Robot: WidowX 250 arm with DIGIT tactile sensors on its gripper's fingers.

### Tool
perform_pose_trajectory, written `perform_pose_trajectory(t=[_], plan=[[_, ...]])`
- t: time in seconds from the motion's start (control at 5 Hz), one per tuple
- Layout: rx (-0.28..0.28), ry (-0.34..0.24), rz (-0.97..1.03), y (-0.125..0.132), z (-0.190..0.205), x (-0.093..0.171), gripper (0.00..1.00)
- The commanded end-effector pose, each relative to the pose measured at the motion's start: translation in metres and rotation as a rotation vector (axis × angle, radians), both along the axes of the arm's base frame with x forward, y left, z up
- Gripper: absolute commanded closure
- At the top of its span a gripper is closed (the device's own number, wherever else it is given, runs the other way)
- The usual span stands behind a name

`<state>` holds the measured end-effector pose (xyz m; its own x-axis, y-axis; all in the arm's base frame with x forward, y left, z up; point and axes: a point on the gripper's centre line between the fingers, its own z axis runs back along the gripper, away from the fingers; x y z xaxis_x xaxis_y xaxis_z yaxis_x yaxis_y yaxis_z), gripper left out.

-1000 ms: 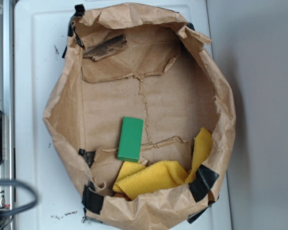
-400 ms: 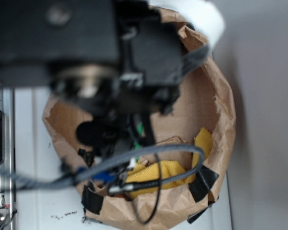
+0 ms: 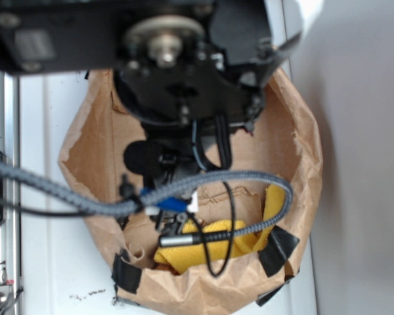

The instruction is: Grab the yellow cloth.

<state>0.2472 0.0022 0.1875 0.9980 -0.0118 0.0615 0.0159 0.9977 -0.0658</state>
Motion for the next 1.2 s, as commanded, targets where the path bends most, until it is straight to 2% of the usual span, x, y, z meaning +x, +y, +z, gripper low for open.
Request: perform_pose_trajectory(t=[0.0,0.2,0.4,0.6,0.8,1.0], plan=[[0.002,-0.056,0.009,0.001,0.015,0.005,0.0],[0.002,-0.104,-0.084,0.016,-0.024,0.022,0.0],[0.043,-0.111,-0.043,0.016,-0.045,0.031,0.0],[0.082,-0.058,-0.055,0.005,-0.071,0.031,0.0],[0.038,-0.033,-0.129,-0.025,-0.098,0.023,0.0],[-0.104,-0.047,-0.072,-0.045,-0.105,0.035,0.0]])
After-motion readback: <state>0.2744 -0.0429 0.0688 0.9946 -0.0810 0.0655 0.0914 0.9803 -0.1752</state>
